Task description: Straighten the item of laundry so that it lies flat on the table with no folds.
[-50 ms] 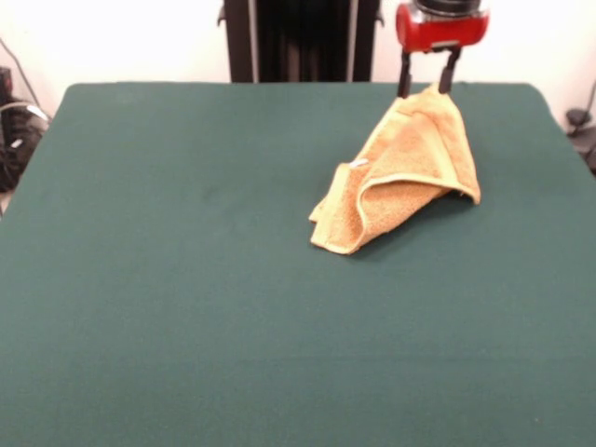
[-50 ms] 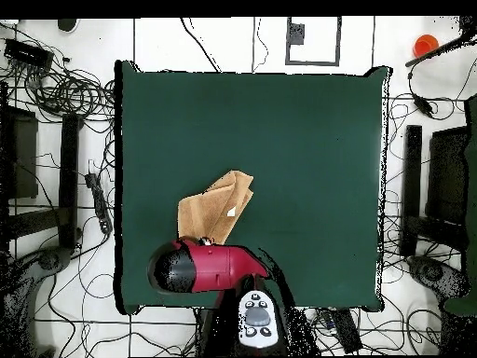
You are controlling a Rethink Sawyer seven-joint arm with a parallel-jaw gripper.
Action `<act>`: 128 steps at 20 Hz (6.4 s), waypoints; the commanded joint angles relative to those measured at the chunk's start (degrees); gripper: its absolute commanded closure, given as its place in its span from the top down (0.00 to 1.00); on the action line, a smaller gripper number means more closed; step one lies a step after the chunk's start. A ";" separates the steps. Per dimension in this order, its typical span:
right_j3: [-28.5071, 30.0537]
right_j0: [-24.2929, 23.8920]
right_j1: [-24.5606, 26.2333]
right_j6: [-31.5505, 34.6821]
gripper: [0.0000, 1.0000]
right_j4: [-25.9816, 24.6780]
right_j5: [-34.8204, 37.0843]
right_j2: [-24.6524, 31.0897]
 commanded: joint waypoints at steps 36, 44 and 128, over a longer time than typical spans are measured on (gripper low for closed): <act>-1.76 4.47 3.64 15.97 1.00 16.78 -3.77 -2.52; -2.50 5.02 4.28 14.97 1.00 16.47 -2.83 -3.69; -9.61 8.61 10.53 15.44 1.00 16.95 -0.29 -6.35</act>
